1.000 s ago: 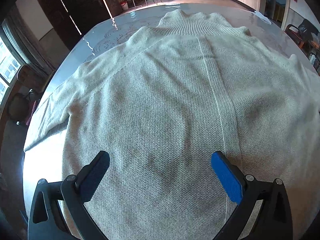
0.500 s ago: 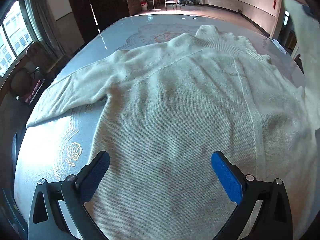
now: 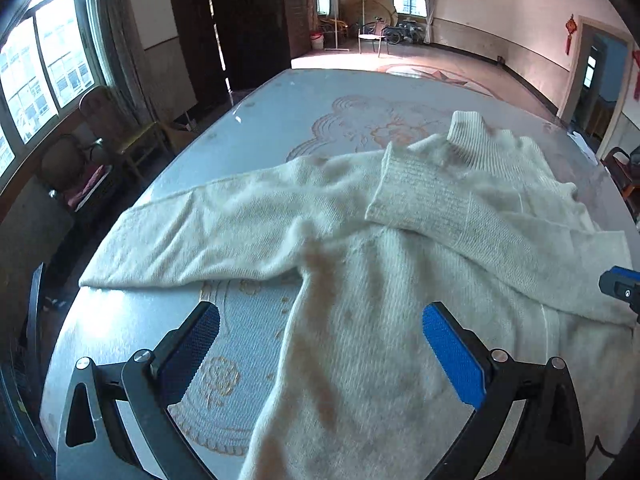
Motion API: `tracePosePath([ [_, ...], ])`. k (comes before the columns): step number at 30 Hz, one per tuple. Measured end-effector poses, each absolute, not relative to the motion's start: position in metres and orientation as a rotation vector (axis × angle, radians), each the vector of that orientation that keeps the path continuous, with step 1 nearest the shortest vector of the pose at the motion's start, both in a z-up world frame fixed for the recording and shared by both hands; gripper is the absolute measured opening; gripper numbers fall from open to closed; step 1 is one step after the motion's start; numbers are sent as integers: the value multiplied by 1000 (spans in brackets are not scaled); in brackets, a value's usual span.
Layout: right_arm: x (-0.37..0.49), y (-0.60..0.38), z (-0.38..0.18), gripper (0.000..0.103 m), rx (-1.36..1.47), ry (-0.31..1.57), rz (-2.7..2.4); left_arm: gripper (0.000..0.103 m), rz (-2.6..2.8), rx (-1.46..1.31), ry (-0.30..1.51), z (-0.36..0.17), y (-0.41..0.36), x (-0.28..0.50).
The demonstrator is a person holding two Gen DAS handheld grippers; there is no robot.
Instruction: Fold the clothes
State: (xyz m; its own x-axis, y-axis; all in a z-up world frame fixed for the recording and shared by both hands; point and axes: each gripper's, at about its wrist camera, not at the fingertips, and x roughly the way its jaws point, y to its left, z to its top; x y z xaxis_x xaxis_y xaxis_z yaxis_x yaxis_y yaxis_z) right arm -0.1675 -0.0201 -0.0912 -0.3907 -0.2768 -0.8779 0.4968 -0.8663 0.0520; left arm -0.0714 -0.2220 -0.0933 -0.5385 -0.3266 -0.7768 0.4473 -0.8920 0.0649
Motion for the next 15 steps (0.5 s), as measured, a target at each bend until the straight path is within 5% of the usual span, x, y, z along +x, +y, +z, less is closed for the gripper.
tracePosePath([
  [6,-180,0,-103,24,1454,442,-2331,103,-2404,1130,-68,-80,-218,-138],
  [15,-191,22,-120,25,1541,658,-2373,103,-2395,1246,-139,-96,-237,-191],
])
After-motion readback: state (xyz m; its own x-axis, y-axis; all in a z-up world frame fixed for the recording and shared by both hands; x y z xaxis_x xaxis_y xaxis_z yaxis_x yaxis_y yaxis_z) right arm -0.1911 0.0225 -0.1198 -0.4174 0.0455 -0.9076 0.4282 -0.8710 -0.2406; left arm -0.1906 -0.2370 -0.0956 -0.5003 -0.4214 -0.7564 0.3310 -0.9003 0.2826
